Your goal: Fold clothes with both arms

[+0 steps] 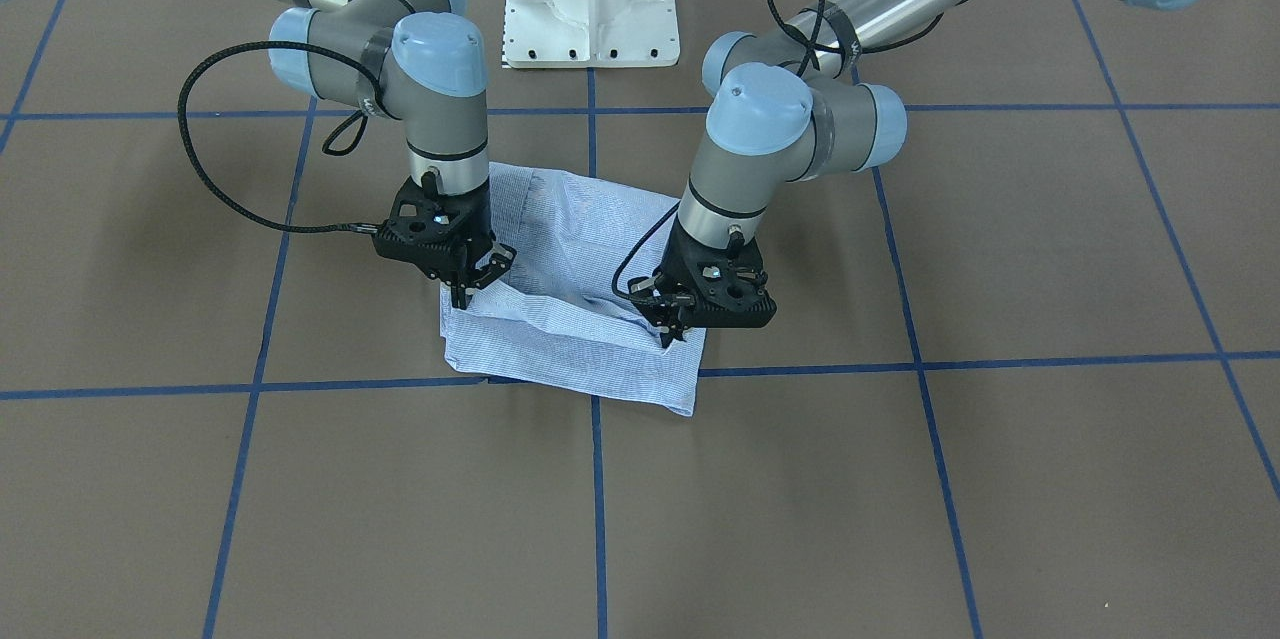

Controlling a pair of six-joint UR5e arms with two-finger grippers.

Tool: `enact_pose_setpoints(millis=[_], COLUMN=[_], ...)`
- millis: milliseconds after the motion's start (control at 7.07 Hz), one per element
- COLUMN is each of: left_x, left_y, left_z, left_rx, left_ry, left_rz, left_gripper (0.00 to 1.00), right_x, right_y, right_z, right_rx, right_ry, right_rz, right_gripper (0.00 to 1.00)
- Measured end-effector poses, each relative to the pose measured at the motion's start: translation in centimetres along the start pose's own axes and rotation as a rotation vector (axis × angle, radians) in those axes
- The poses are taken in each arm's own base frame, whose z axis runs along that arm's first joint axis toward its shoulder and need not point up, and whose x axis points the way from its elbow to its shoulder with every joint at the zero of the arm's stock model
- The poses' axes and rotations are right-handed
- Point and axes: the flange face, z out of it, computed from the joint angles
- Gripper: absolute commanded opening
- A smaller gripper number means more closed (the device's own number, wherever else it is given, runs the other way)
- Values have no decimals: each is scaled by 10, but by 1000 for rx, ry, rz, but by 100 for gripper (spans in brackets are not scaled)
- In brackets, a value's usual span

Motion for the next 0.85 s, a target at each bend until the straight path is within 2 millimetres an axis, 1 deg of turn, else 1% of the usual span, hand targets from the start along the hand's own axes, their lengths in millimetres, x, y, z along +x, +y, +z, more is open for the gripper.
enact_pose_setpoints(millis=[142, 283, 425, 566, 708, 849], left_x=[-5, -8, -10, -12, -12, -16], left_y=[-2, -4, -7, -10, -15, -28], left_z=[9, 13, 14, 13, 9, -3], left_rx=[0, 1, 3, 7, 12, -2], left_ry=[-7, -12, -13, -13, -8, 13], left_rz=[4, 9, 16, 18, 22, 41], left_gripper=[0, 1, 69, 100, 100, 100], right_x=[5, 9, 12, 15, 18, 20], right_y=[-11, -22, -31, -37, -47, -66], right_z=[-1, -3, -4, -5, -6, -12], right_rx=[-23, -39, -43, -41, -46, -80], right_ry=[-3, -7, -8, -6, -7, -21], right_rz=[-20, -34, -36, -39, -49, -60], right_gripper=[0, 20, 94, 100, 100, 100])
